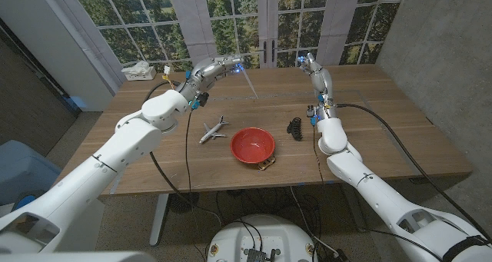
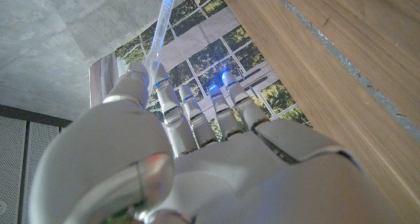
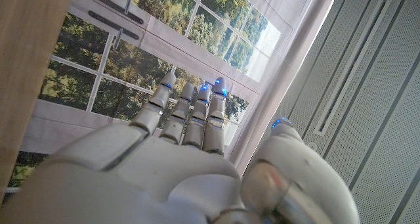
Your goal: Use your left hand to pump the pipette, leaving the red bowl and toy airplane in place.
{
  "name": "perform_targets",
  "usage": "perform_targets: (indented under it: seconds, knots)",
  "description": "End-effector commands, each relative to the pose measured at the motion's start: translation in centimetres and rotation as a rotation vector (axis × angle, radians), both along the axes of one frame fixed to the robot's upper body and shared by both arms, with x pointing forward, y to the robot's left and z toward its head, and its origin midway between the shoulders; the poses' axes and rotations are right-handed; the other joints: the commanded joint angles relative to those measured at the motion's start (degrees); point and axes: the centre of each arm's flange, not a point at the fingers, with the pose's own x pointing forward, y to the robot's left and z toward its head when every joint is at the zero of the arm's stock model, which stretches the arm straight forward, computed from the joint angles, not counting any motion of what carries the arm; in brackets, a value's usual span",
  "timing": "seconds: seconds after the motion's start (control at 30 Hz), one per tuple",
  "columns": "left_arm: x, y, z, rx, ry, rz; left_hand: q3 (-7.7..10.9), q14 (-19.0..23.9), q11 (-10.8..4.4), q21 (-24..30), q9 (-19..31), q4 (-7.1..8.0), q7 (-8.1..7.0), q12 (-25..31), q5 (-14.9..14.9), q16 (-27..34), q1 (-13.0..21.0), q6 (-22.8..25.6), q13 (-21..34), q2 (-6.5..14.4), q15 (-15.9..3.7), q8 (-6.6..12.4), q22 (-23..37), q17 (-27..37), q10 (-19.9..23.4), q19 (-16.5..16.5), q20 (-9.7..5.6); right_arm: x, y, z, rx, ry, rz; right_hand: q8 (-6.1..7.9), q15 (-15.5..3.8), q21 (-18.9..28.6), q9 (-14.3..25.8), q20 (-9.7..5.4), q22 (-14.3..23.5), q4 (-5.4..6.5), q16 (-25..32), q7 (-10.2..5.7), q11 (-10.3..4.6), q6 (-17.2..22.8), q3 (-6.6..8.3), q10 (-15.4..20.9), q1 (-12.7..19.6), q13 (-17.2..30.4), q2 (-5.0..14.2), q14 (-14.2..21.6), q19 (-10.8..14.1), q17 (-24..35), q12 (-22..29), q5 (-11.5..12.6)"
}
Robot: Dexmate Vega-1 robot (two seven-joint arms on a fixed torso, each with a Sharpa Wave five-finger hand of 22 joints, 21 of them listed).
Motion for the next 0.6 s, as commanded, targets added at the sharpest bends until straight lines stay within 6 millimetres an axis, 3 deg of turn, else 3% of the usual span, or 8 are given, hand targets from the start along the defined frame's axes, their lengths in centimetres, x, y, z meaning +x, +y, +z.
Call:
perform_targets:
  seconds: [0.03,0.6]
  knots:
    - [-2.0,0.4,-0.1,0.052,-0.018,0.066,0.23,0.5,-0.27,0.4,0.2,-0.42,-0.21,-0.2,-0.3,0.1,0.5,0.4,0.3,-0.2,-5.6,-0.01,0.3,0.0,0.6,0.4,-0.51,0.1,-0.7,-0.5,0.056,0.001,0.061,-0.14,-1.23,-0.1,0.1,0.13,0.2,-0.46,-0.2,0.29,0.24,0.3,0.18,-0.1,0.0,0.0,0.33,-0.5,-0.1,0.2,0.0,0.4]
    - [-4.1,0.1,0.1,0.138,-0.003,0.079,0.24,0.4,-0.27,0.5,0.2,-0.31,-0.23,-0.2,-0.3,0.2,0.9,0.8,0.3,0.1,-5.38,0.04,0.3,0.0,0.7,0.4,-0.46,-0.1,-2.4,-1.0,0.149,-0.001,0.121,-0.48,-1.16,-0.2,0.1,0.11,0.2,-1.02,-0.4,0.43,0.37,0.2,0.29,-0.3,0.0,-0.2,0.49,-0.8,-0.3,0.3,0.0,0.5]
